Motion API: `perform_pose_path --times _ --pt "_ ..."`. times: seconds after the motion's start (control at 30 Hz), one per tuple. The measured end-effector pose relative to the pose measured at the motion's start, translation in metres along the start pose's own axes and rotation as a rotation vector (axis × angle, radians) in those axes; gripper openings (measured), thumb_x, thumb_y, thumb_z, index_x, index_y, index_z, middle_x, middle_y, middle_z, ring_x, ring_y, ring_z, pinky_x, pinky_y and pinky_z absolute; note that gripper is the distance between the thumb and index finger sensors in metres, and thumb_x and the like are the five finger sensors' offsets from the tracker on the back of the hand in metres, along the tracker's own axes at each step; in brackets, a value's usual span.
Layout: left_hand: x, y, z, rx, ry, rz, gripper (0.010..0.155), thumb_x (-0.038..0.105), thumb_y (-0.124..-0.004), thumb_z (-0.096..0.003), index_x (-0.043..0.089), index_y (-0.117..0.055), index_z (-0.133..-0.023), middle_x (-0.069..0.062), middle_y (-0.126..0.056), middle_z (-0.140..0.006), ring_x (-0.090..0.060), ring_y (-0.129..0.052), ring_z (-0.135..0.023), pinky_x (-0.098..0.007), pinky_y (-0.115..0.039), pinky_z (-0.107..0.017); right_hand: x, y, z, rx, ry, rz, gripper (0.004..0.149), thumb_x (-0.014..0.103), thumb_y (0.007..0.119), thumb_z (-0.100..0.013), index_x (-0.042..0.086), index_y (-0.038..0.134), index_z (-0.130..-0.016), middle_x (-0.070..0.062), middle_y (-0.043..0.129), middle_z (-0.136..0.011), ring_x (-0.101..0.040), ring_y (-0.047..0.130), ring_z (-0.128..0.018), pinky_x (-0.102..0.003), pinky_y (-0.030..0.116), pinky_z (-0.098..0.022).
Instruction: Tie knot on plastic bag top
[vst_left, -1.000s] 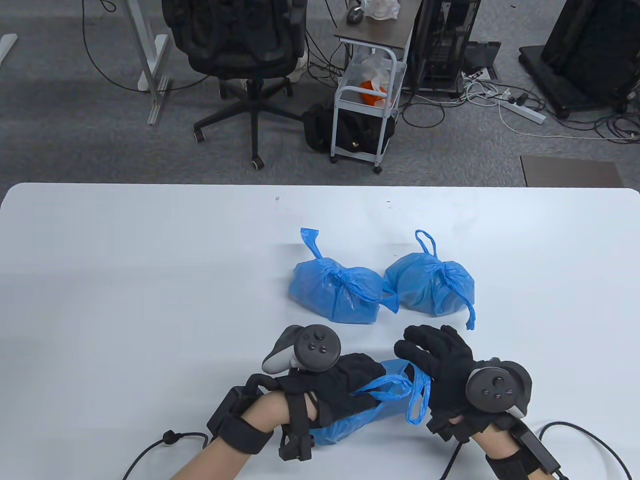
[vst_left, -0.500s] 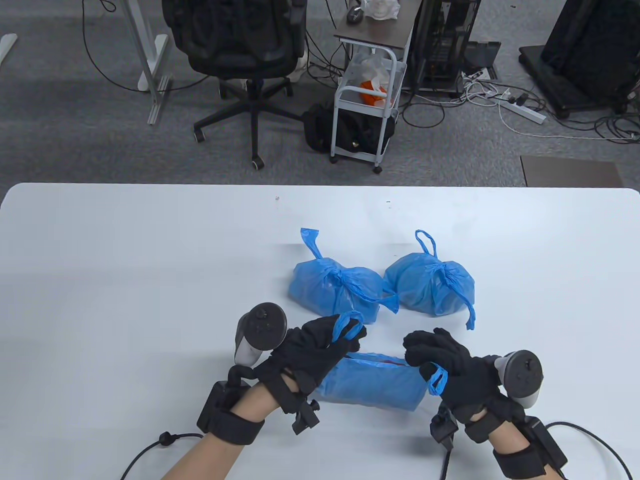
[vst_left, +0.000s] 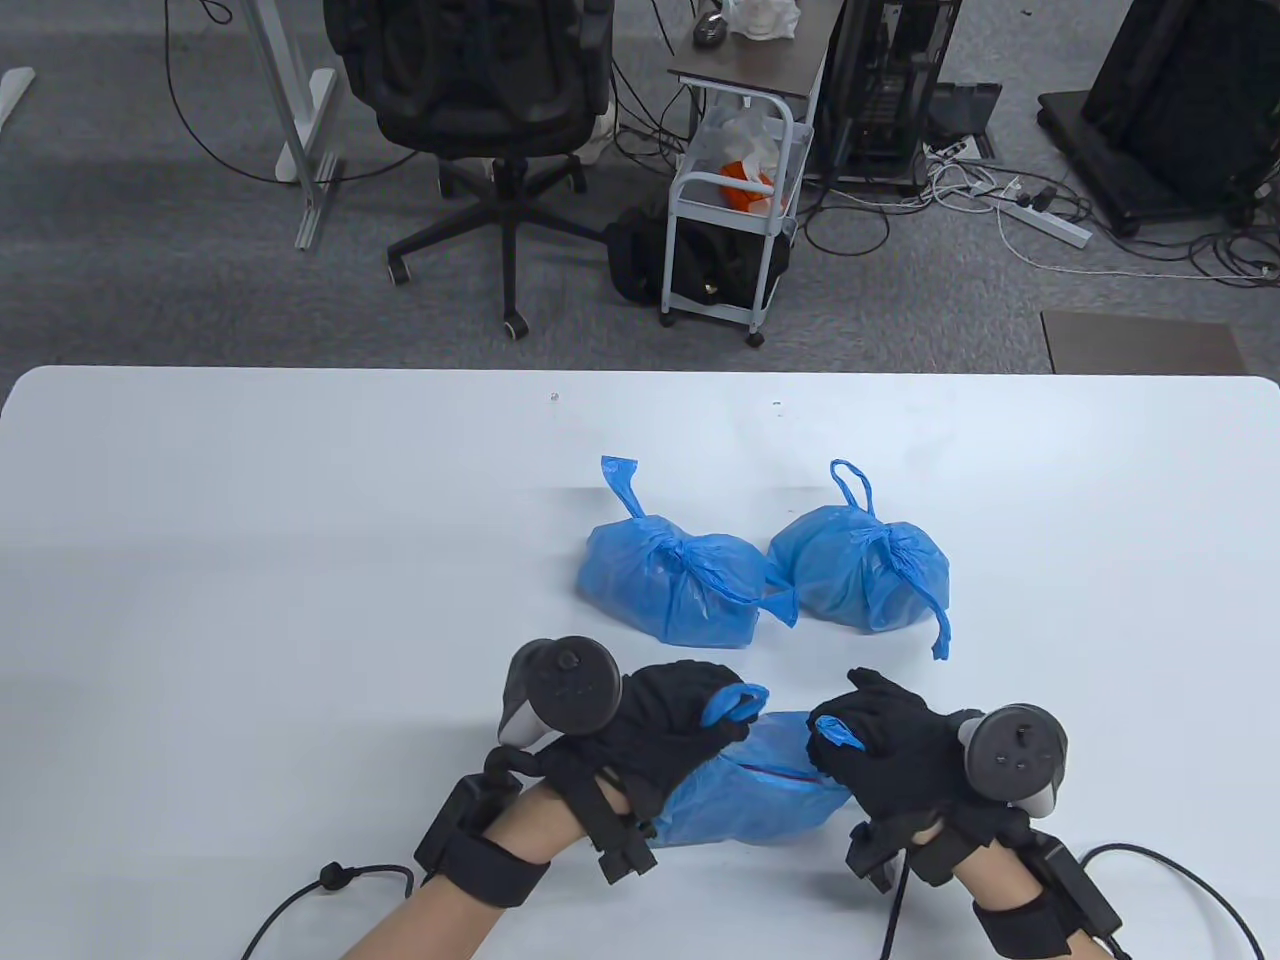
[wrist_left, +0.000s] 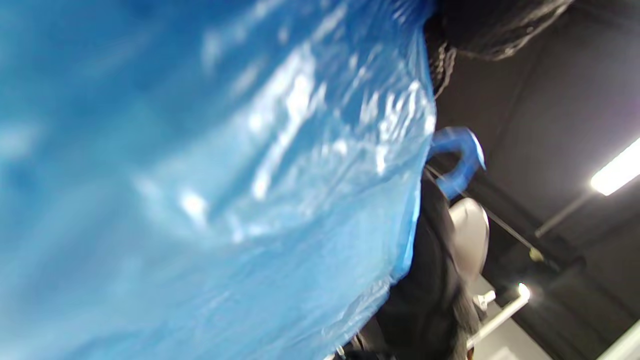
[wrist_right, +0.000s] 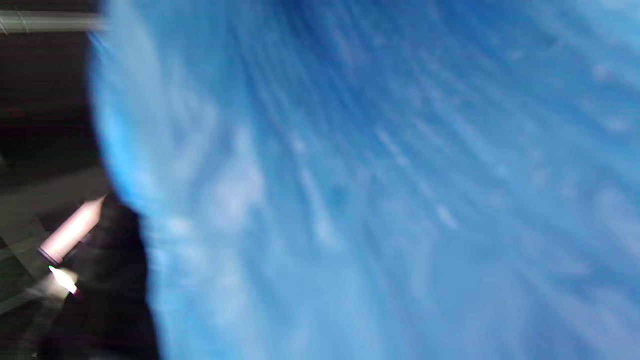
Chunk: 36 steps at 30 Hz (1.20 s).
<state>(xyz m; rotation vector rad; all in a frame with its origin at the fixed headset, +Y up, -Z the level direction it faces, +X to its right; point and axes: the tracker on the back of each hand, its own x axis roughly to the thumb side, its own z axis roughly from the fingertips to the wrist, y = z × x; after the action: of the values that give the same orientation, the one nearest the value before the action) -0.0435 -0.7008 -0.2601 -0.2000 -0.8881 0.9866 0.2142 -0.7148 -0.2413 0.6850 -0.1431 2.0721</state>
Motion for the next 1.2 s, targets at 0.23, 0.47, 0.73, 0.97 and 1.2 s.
perform_pose_path --times 0.23,0.47,0.73,0.97,1.2 --pt "0.011 -0.030 -0.004 -0.075 0.020 -0.389 0.038 0.053 -0.067 -0.0441 0.028 -0.080 -0.070 0.001 -0.091 -0.080 -0.032 -0.082 -0.088 -0.058 -0.055 -0.071 -0.007 0.021 0.000 0.253 0.137 0.058 0.037 0.054 0.080 -0.043 0.020 0.080 -0.061 -0.012 0.083 -0.076 -0.049 0.076 -0.074 -0.070 0.034 -0.064" --pt "0.005 -0.033 -0.005 -0.097 0.082 -0.532 0.039 0.053 -0.068 -0.0436 0.026 -0.083 -0.067 -0.001 -0.095 -0.076 -0.033 -0.084 -0.086 -0.058 -0.056 -0.070 0.000 0.028 0.002 0.330 0.055 0.056 0.051 0.060 0.081 -0.041 0.020 0.076 -0.072 -0.013 0.076 -0.085 -0.050 0.070 -0.081 -0.071 0.029 -0.065" --pt "0.011 -0.038 -0.007 -0.096 0.109 -0.716 0.040 0.054 -0.068 -0.0427 0.025 -0.084 -0.065 0.000 -0.097 -0.074 -0.033 -0.084 -0.087 -0.059 -0.057 -0.069 -0.003 0.025 0.002 0.212 0.034 -0.016 0.056 0.062 0.063 -0.045 0.019 0.092 -0.066 -0.015 0.091 -0.073 -0.051 0.080 -0.073 -0.071 0.037 -0.064" --pt "0.007 -0.018 -0.001 -0.088 0.165 -0.485 0.074 0.076 -0.056 -0.0387 0.022 -0.081 -0.083 -0.006 -0.089 -0.091 -0.038 -0.072 -0.098 -0.061 -0.051 -0.072 0.002 0.021 0.005 0.171 0.001 0.006 0.050 0.056 0.065 -0.046 0.020 0.094 -0.064 -0.015 0.095 -0.068 -0.050 0.084 -0.070 -0.070 0.040 -0.063" --pt "0.016 0.000 0.005 -0.062 0.333 -0.208 0.052 0.058 -0.063 -0.0442 0.029 -0.072 -0.086 -0.003 -0.081 -0.094 -0.036 -0.067 -0.100 -0.060 -0.048 -0.073 0.031 0.024 -0.011 0.216 -0.050 0.153 0.050 0.055 0.066 -0.047 0.019 0.094 -0.066 -0.015 0.095 -0.069 -0.051 0.084 -0.069 -0.071 0.042 -0.063"
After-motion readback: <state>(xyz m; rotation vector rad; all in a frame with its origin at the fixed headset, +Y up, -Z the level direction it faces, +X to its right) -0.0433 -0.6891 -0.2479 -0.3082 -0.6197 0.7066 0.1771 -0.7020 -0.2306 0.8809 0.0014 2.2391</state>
